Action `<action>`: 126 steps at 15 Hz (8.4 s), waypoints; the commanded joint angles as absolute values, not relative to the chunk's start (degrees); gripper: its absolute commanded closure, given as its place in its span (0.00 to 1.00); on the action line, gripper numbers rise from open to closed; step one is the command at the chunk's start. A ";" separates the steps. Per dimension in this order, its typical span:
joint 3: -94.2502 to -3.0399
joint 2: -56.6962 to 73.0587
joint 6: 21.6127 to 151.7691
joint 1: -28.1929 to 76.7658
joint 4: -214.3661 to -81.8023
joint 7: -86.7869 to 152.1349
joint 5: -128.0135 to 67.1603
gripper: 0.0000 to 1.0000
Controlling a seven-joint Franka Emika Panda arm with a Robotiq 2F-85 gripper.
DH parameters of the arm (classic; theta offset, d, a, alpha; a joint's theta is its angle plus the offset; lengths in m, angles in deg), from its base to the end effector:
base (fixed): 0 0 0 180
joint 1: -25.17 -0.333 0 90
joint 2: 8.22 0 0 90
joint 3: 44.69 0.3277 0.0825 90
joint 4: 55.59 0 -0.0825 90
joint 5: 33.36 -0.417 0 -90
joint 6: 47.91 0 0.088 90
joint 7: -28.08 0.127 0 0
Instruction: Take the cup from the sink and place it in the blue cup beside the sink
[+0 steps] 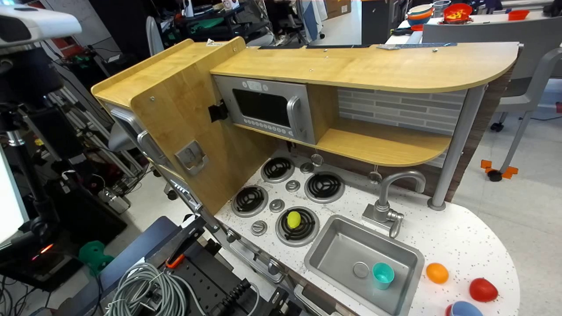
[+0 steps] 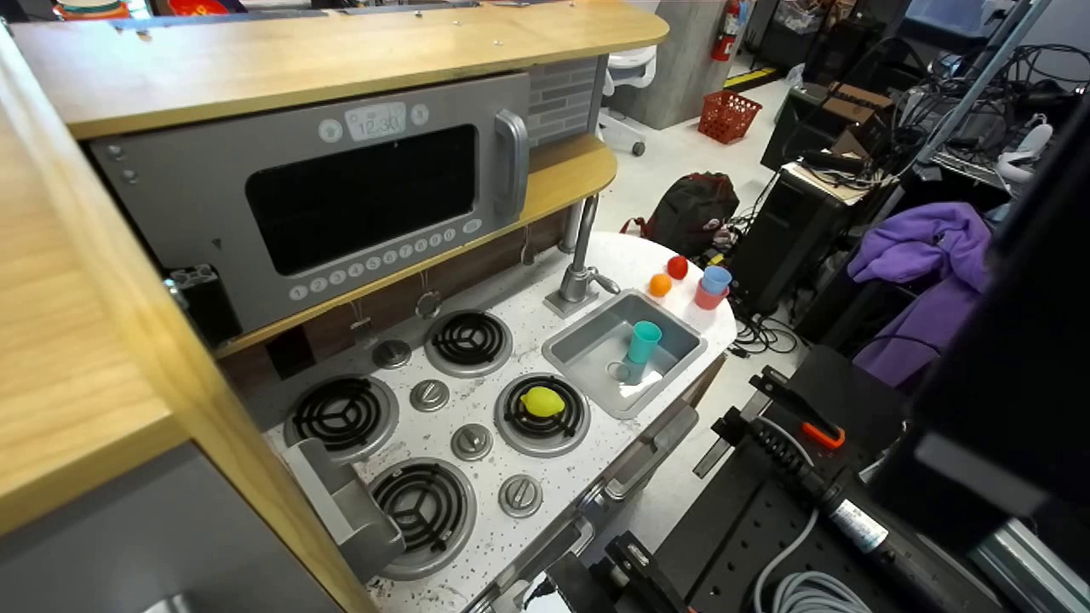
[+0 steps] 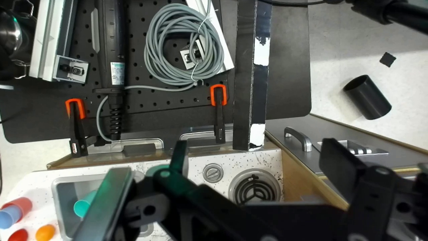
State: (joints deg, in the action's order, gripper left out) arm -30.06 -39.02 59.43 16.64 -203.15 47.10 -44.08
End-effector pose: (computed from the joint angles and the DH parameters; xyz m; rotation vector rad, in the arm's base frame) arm 0.3452 0.1616 0.3961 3.1102 -0.0710 -0.2769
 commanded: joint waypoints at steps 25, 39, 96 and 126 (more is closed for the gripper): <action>-53.83 -6.11 88.39 33.82 -188.10 15.03 -32.61 0.00; -52.85 17.00 97.67 35.24 -177.00 15.71 -30.97 0.00; -53.26 58.89 100.39 33.09 -144.90 19.32 -24.56 0.40; -53.39 26.59 99.08 43.81 -163.88 18.09 -32.40 0.99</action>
